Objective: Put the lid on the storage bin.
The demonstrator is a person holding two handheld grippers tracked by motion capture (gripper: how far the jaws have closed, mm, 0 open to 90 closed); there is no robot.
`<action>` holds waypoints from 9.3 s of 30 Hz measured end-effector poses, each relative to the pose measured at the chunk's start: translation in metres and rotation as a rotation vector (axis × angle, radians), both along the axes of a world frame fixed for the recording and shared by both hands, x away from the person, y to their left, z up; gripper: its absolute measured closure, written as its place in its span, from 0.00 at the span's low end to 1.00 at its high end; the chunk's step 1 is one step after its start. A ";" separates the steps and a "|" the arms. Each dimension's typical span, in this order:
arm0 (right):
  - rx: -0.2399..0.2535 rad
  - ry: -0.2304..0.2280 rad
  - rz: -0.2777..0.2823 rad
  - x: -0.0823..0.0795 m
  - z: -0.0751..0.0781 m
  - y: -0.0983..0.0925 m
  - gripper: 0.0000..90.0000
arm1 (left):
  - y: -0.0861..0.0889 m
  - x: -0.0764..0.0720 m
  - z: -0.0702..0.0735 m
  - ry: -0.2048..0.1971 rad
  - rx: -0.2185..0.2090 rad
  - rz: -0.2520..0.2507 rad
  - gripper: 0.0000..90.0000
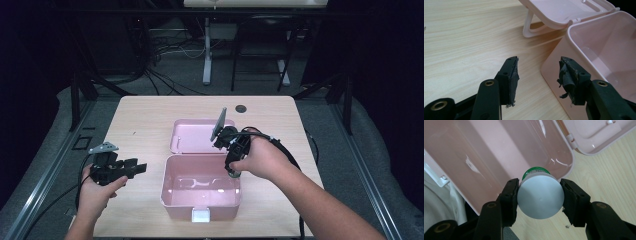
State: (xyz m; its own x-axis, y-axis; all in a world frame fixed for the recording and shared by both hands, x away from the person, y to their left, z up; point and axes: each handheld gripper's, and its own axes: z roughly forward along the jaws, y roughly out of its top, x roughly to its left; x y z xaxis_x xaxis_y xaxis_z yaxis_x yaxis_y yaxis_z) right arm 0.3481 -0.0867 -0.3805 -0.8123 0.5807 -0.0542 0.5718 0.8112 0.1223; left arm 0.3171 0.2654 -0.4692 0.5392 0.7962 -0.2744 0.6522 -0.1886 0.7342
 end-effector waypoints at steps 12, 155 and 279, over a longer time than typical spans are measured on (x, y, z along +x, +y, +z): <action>-0.002 0.020 0.034 -0.003 -0.012 0.011 0.56 | 0.001 0.000 -0.001 0.000 0.001 -0.001 0.55; -0.157 0.025 0.486 -0.003 -0.116 0.036 0.56 | 0.002 0.004 -0.009 0.026 0.007 0.004 0.55; 0.242 -0.239 0.024 0.018 -0.034 -0.037 0.42 | -0.036 -0.010 0.002 -0.080 0.059 -0.141 0.54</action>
State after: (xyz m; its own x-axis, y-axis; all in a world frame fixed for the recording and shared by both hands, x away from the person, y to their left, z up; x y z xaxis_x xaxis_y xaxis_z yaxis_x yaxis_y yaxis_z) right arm 0.3661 -0.1234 -0.4142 -0.8066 0.5812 -0.1079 0.4850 0.7551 0.4412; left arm 0.3072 0.2298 -0.4675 0.6648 0.7247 -0.1812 0.5561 -0.3182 0.7678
